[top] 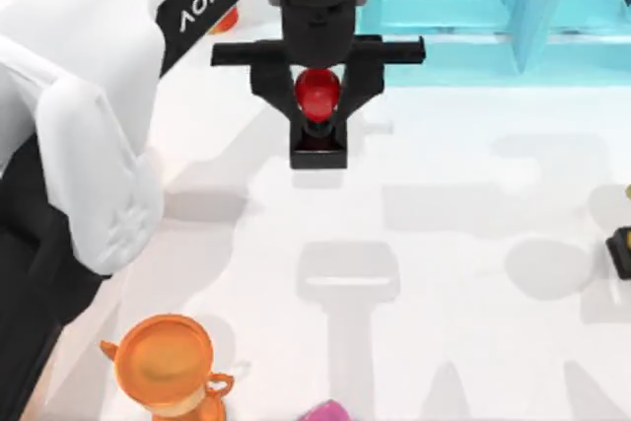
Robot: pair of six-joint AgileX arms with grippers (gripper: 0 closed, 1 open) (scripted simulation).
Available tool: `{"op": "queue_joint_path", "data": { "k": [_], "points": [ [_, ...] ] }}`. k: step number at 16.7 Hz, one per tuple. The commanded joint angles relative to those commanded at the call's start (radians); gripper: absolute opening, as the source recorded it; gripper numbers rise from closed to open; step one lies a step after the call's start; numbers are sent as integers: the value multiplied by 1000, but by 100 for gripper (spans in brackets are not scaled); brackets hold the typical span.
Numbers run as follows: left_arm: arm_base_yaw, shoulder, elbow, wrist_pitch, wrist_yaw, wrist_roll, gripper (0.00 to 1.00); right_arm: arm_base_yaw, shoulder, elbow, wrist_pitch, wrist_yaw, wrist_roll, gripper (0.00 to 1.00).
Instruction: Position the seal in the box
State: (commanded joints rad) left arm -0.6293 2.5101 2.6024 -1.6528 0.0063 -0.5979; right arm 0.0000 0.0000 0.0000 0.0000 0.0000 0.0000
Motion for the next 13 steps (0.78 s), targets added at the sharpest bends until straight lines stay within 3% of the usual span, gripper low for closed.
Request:
{"op": "queue_joint_path", "data": {
  "k": [9, 13],
  "points": [
    [11, -4, 49, -56, 0, 17, 0, 0, 0, 0, 0, 0, 0, 100],
    [114, -139, -72, -25, -1, 159, 0, 0, 0, 0, 0, 0, 0, 100]
  ]
}}
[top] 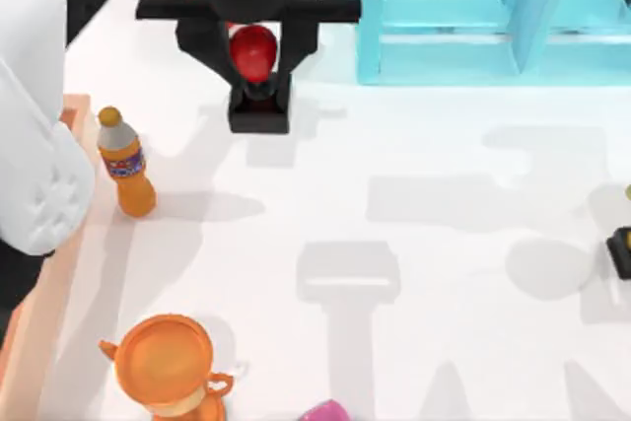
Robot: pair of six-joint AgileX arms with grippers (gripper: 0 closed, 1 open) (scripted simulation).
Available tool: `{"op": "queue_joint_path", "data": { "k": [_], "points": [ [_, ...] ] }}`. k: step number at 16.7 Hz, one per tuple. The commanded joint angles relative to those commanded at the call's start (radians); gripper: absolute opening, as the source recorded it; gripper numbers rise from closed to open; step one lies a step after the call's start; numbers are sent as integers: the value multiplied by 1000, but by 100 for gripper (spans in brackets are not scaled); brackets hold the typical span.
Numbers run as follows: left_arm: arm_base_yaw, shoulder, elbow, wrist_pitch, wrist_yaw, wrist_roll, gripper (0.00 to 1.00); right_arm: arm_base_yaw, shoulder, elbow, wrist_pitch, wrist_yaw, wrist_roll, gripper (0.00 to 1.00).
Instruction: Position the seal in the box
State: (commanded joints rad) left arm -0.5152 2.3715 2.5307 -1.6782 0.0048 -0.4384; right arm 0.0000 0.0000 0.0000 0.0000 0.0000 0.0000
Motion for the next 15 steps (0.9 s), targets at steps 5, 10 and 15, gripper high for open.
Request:
{"op": "queue_joint_path", "data": {
  "k": [5, 10, 15],
  "points": [
    [252, -267, -280, 76, -1, 290, 0, 0, 0, 0, 0, 0, 0, 100],
    [558, -481, -602, 158, -5, 570, 0, 0, 0, 0, 0, 0, 0, 100],
    [764, -569, -821, 214, -11, 721, 0, 0, 0, 0, 0, 0, 0, 100]
  ]
}}
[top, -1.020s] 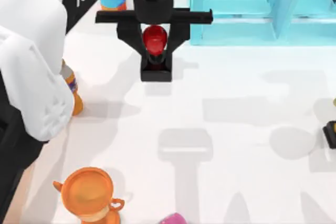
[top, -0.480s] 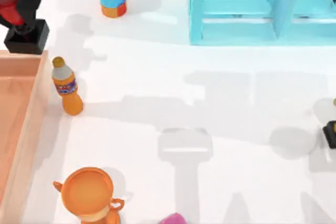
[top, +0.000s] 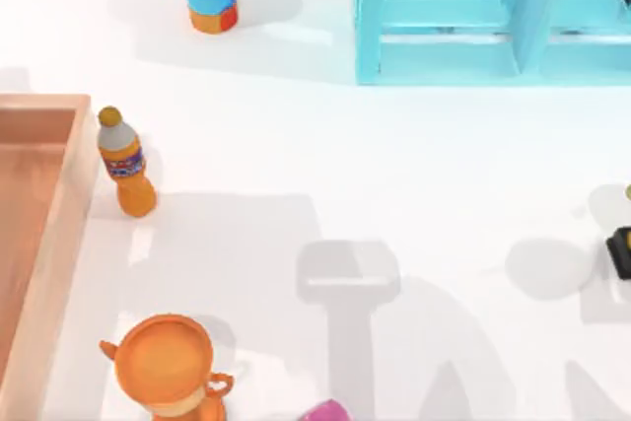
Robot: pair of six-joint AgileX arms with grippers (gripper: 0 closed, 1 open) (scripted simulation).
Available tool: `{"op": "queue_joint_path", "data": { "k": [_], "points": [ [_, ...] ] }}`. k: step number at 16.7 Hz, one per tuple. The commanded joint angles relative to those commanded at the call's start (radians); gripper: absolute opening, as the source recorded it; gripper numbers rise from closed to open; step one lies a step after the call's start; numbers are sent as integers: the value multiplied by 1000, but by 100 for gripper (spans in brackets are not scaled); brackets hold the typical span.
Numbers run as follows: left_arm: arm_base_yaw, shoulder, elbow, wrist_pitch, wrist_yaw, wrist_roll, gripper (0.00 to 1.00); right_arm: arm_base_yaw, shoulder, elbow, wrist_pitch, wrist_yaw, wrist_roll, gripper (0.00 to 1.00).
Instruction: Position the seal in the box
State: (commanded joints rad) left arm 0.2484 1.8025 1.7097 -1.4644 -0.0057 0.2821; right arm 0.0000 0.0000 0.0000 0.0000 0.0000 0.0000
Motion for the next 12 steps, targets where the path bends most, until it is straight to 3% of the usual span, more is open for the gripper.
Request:
{"op": "queue_joint_path", "data": {
  "k": [7, 12],
  "points": [
    [19, 0, -25, 7, -2, 14, 0, 0, 0, 0, 0, 0, 0, 100],
    [24, -7, -165, 149, -2, 15, 0, 0, 0, 0, 0, 0, 0, 100]
  ]
}}
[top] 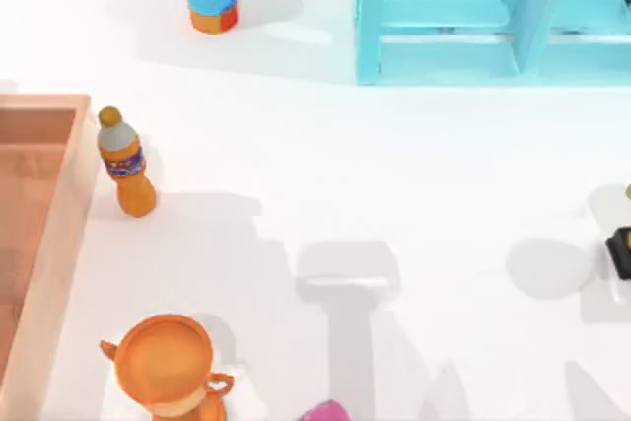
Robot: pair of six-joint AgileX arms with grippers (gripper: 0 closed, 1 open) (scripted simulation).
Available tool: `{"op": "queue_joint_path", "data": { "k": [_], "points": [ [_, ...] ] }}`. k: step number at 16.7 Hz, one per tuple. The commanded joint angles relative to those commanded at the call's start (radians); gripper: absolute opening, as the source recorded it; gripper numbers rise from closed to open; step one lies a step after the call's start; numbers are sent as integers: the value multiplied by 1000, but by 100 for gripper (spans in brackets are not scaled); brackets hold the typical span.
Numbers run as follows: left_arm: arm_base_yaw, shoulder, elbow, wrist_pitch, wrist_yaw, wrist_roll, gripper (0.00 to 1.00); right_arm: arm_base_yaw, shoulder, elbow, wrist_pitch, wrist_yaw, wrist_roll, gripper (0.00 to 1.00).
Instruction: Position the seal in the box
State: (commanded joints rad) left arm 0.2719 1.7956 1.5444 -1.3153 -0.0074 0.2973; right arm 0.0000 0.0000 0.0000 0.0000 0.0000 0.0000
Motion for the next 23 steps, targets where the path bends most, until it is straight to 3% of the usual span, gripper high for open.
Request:
{"op": "queue_joint_path", "data": {
  "k": [4, 8, 21, 23],
  "points": [
    [4, 3, -111, 110, 1, 3, 0, 0, 0, 0, 0, 0, 0, 100],
    [4, 3, -115, 114, 1, 3, 0, 0, 0, 0, 0, 0, 0, 100],
    [4, 3, -115, 114, 1, 3, 98, 0, 0, 0, 0, 0, 0, 100],
    [4, 3, -115, 114, 1, 3, 100, 0, 0, 0, 0, 0, 0, 100]
  ]
}}
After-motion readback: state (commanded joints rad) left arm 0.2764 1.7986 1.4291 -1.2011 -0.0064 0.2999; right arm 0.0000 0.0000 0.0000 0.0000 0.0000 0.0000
